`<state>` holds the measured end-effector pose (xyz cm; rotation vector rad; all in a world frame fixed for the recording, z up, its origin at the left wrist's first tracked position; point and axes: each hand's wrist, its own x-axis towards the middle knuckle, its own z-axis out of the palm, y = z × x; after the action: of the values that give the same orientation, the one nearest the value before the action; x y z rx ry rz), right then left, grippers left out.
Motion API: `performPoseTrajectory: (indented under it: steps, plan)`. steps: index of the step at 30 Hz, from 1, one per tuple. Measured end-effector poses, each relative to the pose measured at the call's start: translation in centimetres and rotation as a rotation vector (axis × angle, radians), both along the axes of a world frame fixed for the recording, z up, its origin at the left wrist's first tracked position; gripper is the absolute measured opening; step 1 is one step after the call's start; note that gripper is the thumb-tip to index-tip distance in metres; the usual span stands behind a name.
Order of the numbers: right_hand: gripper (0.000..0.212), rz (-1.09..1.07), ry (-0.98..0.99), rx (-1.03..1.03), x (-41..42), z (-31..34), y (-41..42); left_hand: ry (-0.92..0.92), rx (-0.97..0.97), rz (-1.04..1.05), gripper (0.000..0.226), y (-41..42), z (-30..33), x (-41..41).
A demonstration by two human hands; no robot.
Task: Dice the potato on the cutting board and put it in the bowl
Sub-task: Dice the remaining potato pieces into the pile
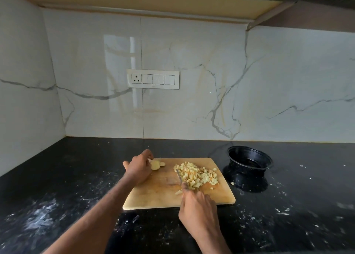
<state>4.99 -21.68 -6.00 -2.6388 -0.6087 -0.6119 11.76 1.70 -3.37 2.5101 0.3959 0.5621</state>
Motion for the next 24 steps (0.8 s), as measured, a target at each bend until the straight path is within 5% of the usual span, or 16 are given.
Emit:
performPoseTrajectory:
  steps: [4,11,24]
  plan:
    - [0.050,0.003,0.017,-0.008,0.2,-0.1,-0.1,-0.117,-0.047,-0.023,0.039,-0.3,0.0,-1.2]
    - [0.049,0.010,-0.030,-0.020,-0.1,0.1,-0.1,-0.143,0.378,-0.301,0.032,-1.5,-1.8,-4.7]
    - [0.036,0.106,0.022,0.109,-0.7,1.3,2.4,0.004,0.048,-0.015,0.016,-3.1,-1.2,-4.9]
